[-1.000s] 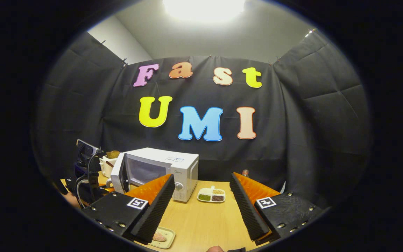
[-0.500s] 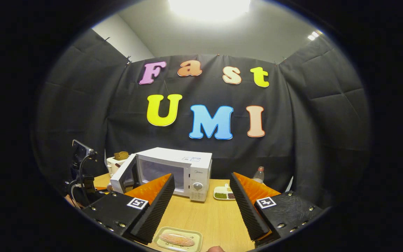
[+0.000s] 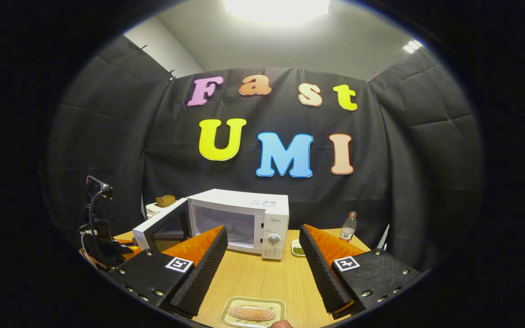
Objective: Open the microwave oven with the left hand, put the food in, and close the microwave oven.
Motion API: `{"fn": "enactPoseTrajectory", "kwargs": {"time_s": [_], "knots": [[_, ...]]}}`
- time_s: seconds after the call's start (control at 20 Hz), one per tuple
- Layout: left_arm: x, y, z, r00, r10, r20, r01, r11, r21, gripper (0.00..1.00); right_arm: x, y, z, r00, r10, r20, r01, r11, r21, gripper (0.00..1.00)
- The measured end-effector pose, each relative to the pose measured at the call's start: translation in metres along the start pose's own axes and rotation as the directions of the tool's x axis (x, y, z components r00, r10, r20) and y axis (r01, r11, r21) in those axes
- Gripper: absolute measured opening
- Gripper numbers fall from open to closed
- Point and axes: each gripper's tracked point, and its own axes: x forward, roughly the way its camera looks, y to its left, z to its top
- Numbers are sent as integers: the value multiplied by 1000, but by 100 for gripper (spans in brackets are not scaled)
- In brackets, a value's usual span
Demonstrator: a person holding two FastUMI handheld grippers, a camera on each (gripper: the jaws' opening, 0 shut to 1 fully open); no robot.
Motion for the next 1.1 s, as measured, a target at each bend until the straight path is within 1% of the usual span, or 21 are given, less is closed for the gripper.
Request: {"fn": "enactPoseTrajectory", "kwargs": {"time_s": [0.15, 0.2, 0.25, 0.35, 0.45, 0.5, 0.6, 0.7, 0.75, 0.8, 0.95, 1.05, 1.1], "knots": [[-15, 11, 3, 999, 36, 21, -37, 999, 14, 21, 2, 4, 1, 1000, 25, -3, -25, 999, -19, 96], [-20, 15, 5, 998, 56, 35, -57, 998, 22, 19, 5, 7, 0, 999, 41, -4, -41, 999, -26, 97], [-26, 20, 7, 997, 71, 44, -72, 997, 23, 19, 7, 9, -1, 998, 60, -8, -61, 998, -29, 97], [-43, 26, 17, 992, 107, 67, -108, 994, 17, 20, 13, 14, -6, 994, 109, -20, -110, 993, -36, 97], [-64, 28, 31, 984, 142, 104, -143, 990, -1, 20, 21, 20, -14, 983, 180, -49, -182, 982, -47, 96], [-74, 25, 36, 982, 152, 116, -152, 988, -10, 36, 24, 23, -19, 973, 220, -65, -223, 973, -55, 97], [-96, 20, 47, 973, 178, 147, -176, 984, -27, 67, 31, 27, -35, 946, 302, -114, -312, 947, -79, 96], [-117, 12, 59, 961, 208, 182, -204, 978, -40, 98, 36, 25, -55, 917, 360, -173, -380, 920, -97, 97], [-127, 8, 65, 955, 222, 196, -217, 975, -46, 98, 39, 23, -65, 900, 384, -206, -409, 908, -94, 97], [-135, 4, 70, 950, 232, 208, -226, 973, -53, 96, 42, 23, -80, 876, 413, -248, -444, 892, -81, 97], [-158, -10, 84, 938, 258, 230, -245, 966, -85, 97, 44, 21, -114, 799, 485, -355, -525, 851, -21, 97], [-172, -19, 94, 926, 279, 253, -263, 960, -93, 96, 44, 21, -131, 754, 519, -402, -567, 824, 0, 97], [-179, -21, 97, 922, 288, 259, -272, 958, -95, 96, 42, 22, -140, 727, 541, -422, -594, 804, 8, 97]]}}
